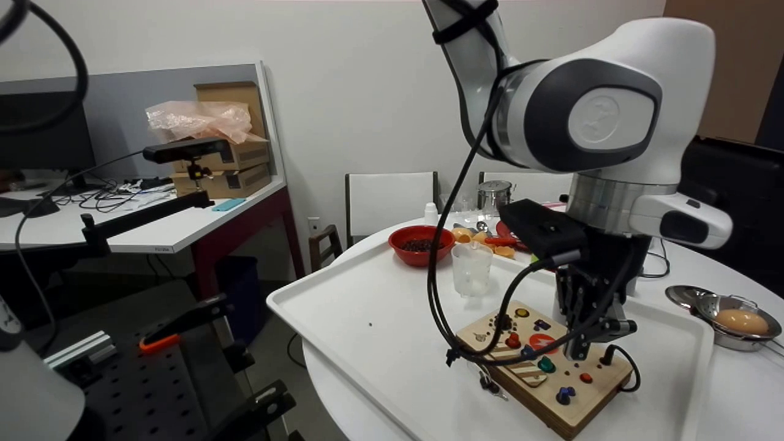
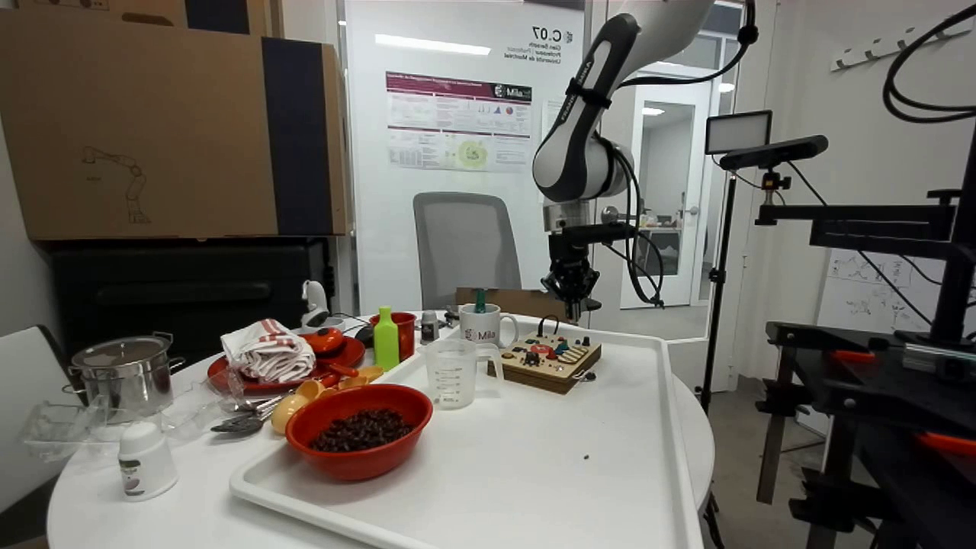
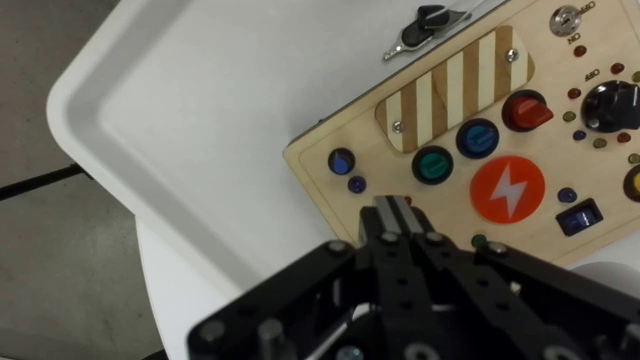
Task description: Press the orange button on the right side of the board
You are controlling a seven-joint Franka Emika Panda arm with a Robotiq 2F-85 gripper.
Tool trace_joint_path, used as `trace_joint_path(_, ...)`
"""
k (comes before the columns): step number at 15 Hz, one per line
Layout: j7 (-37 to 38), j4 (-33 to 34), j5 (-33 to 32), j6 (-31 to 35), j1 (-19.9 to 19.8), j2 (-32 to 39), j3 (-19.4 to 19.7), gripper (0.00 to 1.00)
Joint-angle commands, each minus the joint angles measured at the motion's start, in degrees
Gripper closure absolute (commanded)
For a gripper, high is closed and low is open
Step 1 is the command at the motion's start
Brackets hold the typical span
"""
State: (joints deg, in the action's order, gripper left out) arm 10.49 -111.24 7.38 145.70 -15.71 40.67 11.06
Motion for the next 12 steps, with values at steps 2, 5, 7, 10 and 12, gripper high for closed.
trace_joint_path(2,1.1,3.3,0.8,2.7,0.7,3.4,0.3,0.98)
trace_joint_path(5,1.6,5.1,0.5,3.2,0.9,5.0,0.6,0.98)
trace_joint_path(7,2.0,6.3,0.2,3.0,1.1,6.0,1.0,0.98)
trace_joint_path(10,2.1,7.7,0.1,2.7,1.1,7.3,1.2,0.98)
trace_joint_path(12,2.4,8.6,0.1,2.6,1.2,8.1,1.4,0.98)
